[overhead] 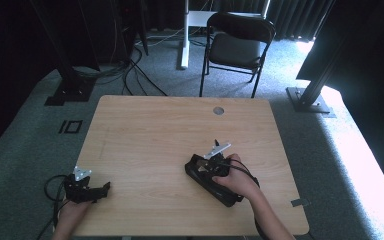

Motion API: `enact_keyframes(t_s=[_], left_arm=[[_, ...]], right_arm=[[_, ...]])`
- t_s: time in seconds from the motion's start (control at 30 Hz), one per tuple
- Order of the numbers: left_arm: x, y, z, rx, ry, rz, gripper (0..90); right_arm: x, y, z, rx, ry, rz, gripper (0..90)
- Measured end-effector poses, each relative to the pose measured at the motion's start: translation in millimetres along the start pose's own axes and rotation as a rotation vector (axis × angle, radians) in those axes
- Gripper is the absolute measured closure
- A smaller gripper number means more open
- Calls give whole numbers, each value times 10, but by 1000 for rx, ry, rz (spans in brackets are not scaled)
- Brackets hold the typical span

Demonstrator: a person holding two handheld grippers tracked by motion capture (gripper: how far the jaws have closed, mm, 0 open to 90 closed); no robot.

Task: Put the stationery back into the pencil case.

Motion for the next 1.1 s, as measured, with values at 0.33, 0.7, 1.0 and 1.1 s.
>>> enact_keyframes(t_s=[0.33,0.7,1.0,1.1], left_arm=[[0,0,0,0,0,0,4],[-2,2,-1,-2,-2,0,4],[-2,1,-1,-1,-2,0,4],[-2,1,-1,-1,-2,0,4]], right_arm=[[8,49,-12,21,-2,-8,667],[28,-122,-52,-23,-6,-29,666],[1,-423,-187,-143,35,-42,654],[-91,-498,-226,-193,61,-2,656]])
Point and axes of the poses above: each handheld gripper's, and its own axes: y roughly forward along the jaws, z roughly out of its underside, x roughly to its left, the point moved 5 cm from there along y, roughly forward along the jaws, and after that the axes turned 4 degrees about y, right-handed, at the moved point
